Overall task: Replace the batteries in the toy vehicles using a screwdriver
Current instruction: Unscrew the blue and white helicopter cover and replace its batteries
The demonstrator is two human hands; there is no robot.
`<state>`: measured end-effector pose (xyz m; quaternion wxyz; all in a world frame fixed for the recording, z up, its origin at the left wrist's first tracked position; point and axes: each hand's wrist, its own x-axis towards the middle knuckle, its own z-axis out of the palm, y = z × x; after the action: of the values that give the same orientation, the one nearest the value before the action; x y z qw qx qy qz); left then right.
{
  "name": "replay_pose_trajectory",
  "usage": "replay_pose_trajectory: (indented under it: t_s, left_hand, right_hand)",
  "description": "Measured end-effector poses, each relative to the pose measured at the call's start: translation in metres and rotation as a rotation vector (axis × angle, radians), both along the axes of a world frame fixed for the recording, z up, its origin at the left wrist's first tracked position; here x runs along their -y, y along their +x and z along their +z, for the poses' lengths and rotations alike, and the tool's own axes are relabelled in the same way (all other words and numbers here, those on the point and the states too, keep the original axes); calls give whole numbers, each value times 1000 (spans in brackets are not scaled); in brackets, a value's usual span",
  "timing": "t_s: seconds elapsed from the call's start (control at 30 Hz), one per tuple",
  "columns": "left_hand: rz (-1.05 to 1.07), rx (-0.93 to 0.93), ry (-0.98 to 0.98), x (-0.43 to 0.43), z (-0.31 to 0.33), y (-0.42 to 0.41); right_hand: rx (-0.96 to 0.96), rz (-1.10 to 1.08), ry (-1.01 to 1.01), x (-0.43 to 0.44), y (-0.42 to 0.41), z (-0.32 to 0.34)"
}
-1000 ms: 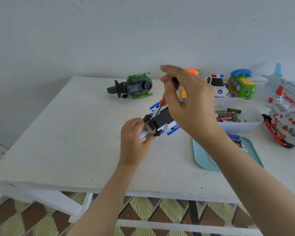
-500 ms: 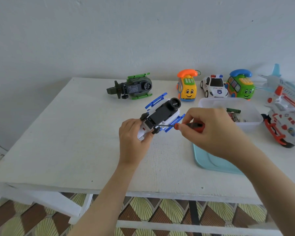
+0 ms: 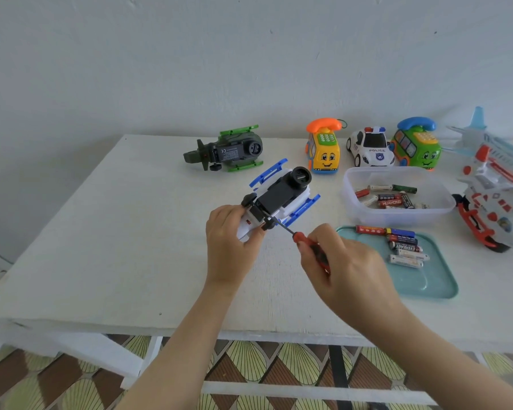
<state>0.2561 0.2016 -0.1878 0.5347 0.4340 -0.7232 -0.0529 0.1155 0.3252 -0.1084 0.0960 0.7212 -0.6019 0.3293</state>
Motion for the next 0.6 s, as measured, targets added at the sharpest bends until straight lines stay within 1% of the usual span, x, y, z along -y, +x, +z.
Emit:
replay_pose_trajectory:
  t_s: [0.1, 0.2, 0.37, 0.5, 0.6]
  left_hand:
    - [-9, -14, -6, -1, 0, 1]
    - [-14, -12, 9, 0, 0, 1]
    - [1, -19, 4, 0, -2, 2]
    - [-25, -41, 16, 2, -3, 3]
    - [-36, -52, 20, 2, -3, 4]
  right_hand:
    - [20, -20, -91, -2, 4, -6]
    - [117, -11, -114, 0, -1, 1]
    - [437, 1, 58, 11, -11, 16]
    - [641, -17, 4, 20, -15, 28]
    - [908, 37, -18, 27, -16, 34]
